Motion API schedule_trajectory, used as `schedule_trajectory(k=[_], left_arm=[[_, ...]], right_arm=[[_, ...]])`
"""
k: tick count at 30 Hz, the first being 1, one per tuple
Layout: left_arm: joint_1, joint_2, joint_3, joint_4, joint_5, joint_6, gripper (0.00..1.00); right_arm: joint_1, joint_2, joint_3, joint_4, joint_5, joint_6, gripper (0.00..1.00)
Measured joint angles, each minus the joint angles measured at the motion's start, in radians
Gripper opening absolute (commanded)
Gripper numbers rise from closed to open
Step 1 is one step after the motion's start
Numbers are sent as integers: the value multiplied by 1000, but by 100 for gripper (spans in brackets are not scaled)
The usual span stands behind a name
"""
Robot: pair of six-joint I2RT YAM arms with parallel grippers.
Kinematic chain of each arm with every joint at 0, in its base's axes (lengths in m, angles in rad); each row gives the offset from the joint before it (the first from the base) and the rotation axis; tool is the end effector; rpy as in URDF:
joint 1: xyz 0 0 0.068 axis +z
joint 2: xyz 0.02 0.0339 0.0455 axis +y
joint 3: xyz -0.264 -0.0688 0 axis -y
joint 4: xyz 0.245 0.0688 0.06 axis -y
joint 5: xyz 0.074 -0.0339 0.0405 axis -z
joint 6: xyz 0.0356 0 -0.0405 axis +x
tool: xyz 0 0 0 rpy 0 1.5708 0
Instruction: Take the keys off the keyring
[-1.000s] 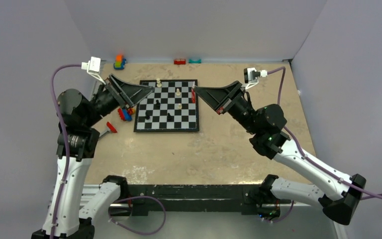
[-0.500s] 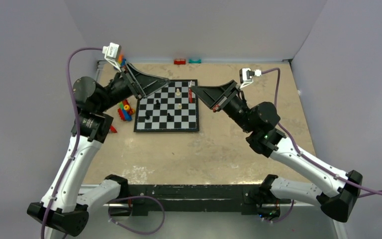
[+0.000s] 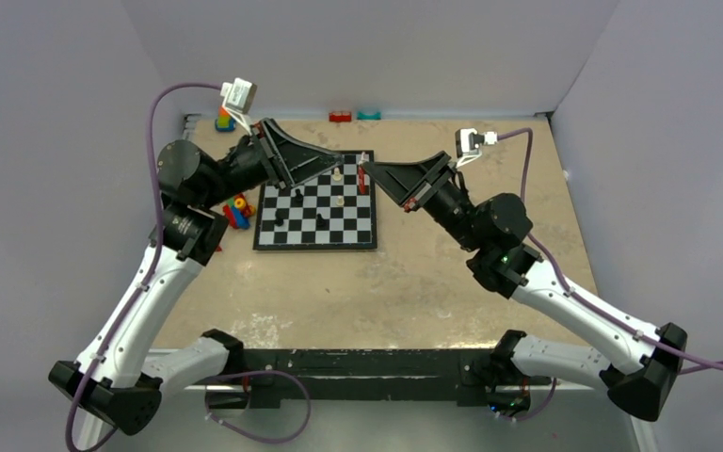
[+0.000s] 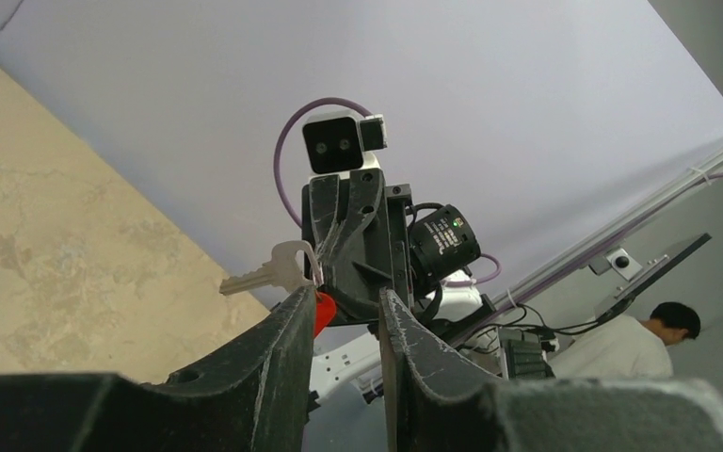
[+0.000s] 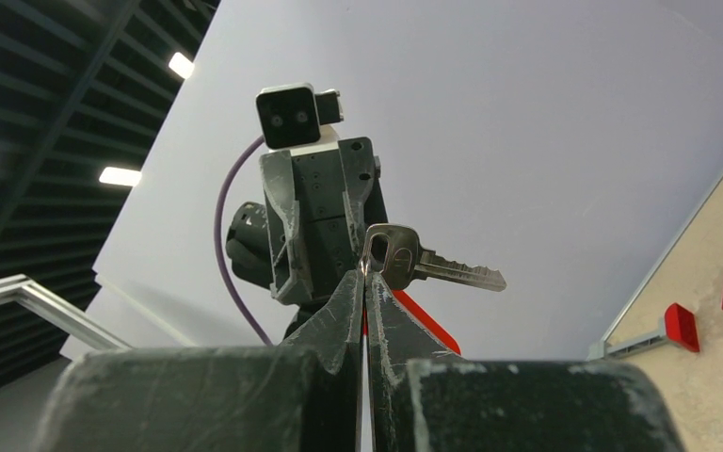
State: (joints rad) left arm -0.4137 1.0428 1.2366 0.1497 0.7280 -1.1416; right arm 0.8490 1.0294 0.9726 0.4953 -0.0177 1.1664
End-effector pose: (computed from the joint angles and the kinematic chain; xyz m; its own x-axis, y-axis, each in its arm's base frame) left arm 0.1833 -0.1063 0.4815 -0.6662 -0.4489 -0.5956 0.6440 0.0565 -0.7629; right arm 0.1523 0.1740 0.4323 -0.5893 0.7217 -0.3631 -0.5574 -0.0378 0.8294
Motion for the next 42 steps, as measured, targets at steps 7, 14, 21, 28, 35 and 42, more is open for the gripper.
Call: schedule_trajectory(k=[7, 14, 21, 28, 35, 42], left_arm=[[-43, 11, 24, -14, -18, 10, 32], [-81, 33, 41, -31, -35, 31, 30], [-111, 51, 50, -50, -52, 48, 28], [-118, 55, 53, -62, -63, 61, 26], [-118, 61, 62, -62, -70, 64, 24], [-119, 68, 69, -62, -71, 64, 25]], right_arm=[[0, -6, 14, 0, 0, -16, 0], [0, -10, 14, 7, 0, -22, 0], [0, -10, 15, 19, -3, -22, 0], [0, -9, 23, 26, -11, -22, 0], [0, -8, 27, 43, -27, -21, 0], [0, -6, 27, 51, -29, -17, 0]])
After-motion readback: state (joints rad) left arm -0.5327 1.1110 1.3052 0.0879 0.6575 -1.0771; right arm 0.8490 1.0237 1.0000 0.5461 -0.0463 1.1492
